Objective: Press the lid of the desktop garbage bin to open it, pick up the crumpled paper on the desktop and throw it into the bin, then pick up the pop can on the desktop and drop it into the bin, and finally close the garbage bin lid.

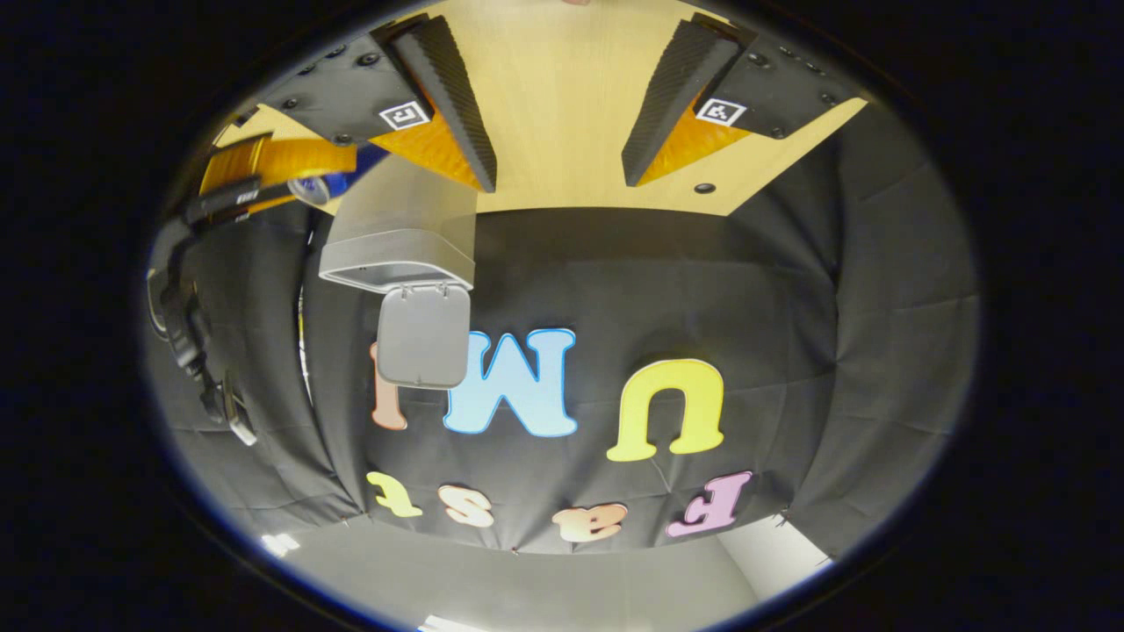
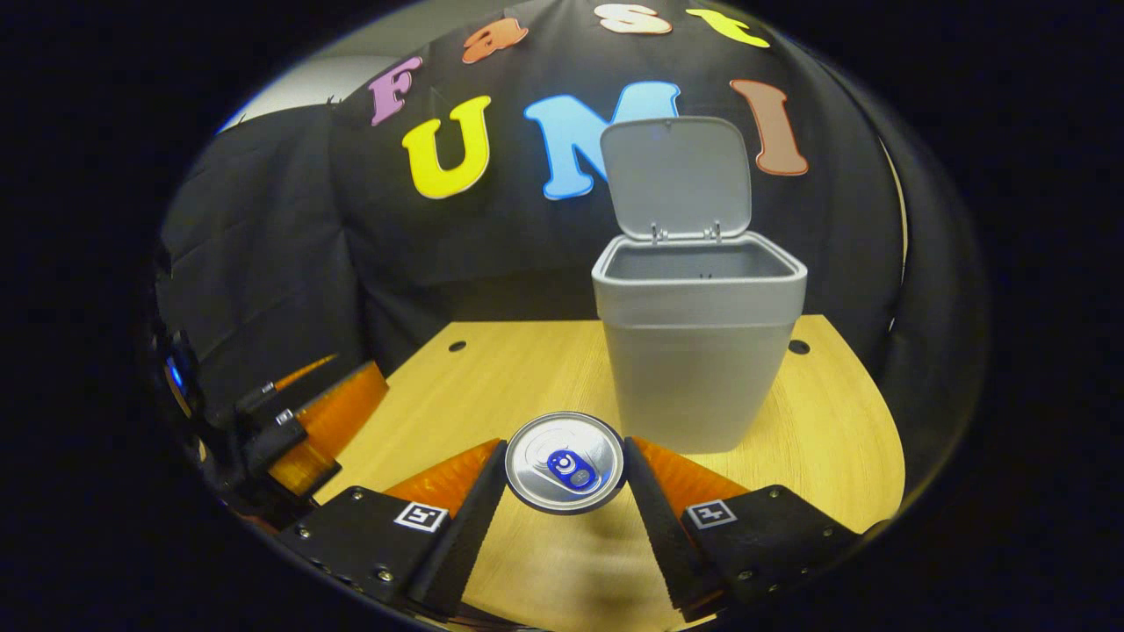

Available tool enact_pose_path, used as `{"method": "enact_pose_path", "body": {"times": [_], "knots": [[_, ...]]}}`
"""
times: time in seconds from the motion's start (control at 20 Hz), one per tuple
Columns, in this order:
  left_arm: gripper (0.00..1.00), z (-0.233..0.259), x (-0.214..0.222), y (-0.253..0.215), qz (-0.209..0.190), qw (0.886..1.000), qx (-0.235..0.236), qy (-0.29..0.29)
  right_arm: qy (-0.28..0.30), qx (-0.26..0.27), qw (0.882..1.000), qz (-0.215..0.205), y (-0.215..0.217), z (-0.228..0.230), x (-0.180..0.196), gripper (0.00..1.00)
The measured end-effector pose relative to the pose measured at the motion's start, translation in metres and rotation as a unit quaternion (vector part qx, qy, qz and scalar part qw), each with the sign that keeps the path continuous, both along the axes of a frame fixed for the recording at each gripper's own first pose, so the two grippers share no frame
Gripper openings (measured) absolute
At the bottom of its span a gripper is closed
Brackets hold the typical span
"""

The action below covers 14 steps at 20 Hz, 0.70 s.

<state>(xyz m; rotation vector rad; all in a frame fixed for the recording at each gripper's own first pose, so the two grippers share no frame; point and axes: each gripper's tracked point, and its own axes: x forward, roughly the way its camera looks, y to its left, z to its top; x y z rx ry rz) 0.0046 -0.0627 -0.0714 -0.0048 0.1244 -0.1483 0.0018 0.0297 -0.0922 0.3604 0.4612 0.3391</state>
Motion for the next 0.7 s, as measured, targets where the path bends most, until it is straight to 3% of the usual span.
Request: {"method": "enact_pose_path", "body": {"times": [0.4,0.7], "knots": [[0.93,0.014,0.002,-0.001,0.006,1.0,0.004,-0.019,-0.114,0.027,0.992,-0.041,-0.029,0.07,0.046,0.83],[0.93,0.016,-0.003,0.007,0.021,1.0,0.002,-0.023,-0.166,0.023,0.983,-0.075,-0.046,0.097,0.075,0.83]]}}
